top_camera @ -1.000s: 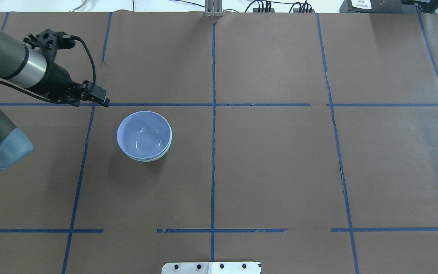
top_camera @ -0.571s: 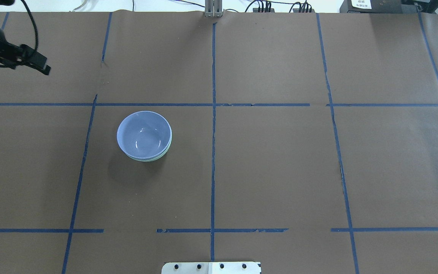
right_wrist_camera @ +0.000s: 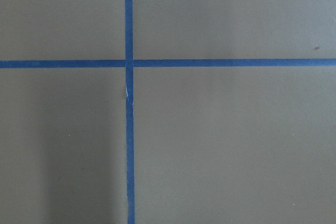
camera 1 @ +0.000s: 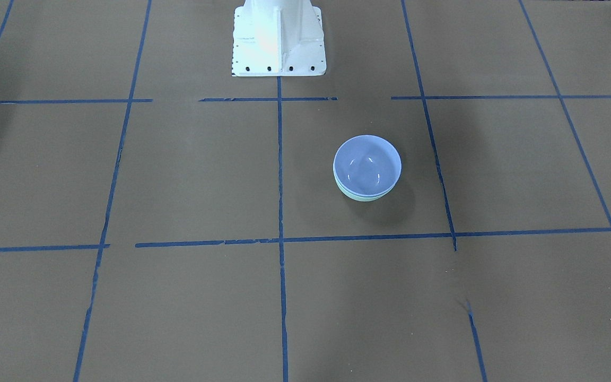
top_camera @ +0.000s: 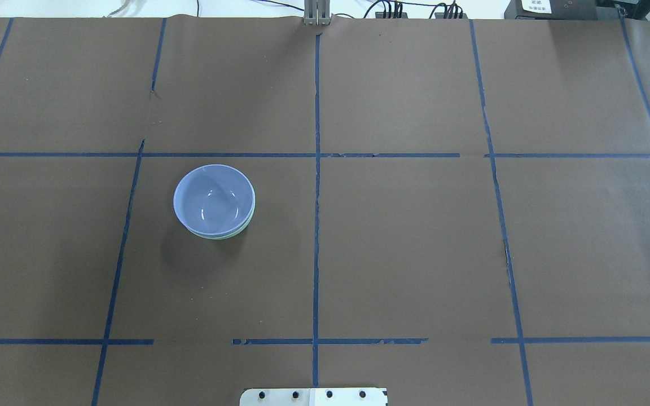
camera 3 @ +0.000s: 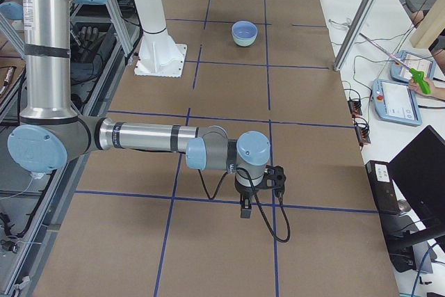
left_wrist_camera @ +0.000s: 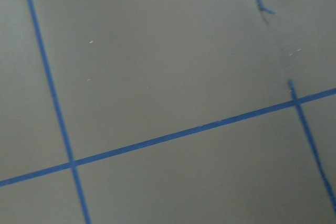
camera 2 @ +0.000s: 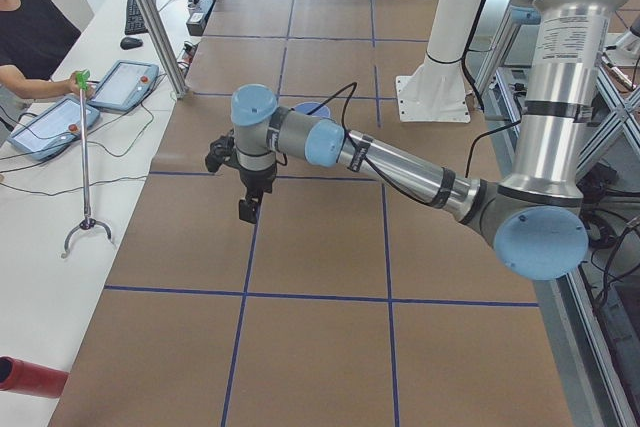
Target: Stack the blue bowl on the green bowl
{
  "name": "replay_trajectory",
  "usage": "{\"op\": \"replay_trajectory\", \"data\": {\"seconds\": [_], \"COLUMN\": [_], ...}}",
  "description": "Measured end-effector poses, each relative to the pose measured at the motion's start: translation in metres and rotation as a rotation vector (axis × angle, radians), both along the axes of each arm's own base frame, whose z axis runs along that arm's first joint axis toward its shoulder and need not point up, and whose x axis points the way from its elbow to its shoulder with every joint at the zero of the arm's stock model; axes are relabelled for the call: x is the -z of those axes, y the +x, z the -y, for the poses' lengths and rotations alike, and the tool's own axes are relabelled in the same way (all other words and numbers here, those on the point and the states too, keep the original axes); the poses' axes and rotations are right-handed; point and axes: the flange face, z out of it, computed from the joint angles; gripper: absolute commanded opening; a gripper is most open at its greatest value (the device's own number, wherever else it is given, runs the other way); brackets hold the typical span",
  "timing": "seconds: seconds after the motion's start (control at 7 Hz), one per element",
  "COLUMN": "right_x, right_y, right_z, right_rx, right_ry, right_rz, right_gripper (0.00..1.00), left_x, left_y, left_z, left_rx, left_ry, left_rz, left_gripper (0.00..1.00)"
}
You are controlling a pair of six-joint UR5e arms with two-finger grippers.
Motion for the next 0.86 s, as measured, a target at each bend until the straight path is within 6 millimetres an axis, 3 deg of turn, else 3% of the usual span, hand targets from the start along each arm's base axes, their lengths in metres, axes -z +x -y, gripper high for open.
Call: {"op": "replay_trajectory", "data": {"seconds": [0.14, 0.43, 0.86], "right_x": [0.0, 0.0, 0.0], "right_y": [0.0, 0.0, 0.0], "right_z": [0.0, 0.0, 0.0], "right_rx": [0.0, -0.001, 0.0], "right_ry": [-0.001, -0.001, 0.0], "right_rz": [0.0, 0.0, 0.0], "right_gripper": [1.0, 1.0, 1.0], "left_x": [-0.045, -0.098, -0.116], "left_y": [-0.027, -0.051, -0.053], "left_z": [-0.03, -0.054, -0.058], "left_rx": [0.007, 0.032, 0.043], "left_ry": [-0.044, -0.123, -0.164], "left_rz": [0.007, 0.007, -0.017], "left_gripper": [1.0, 1.0, 1.0]}}
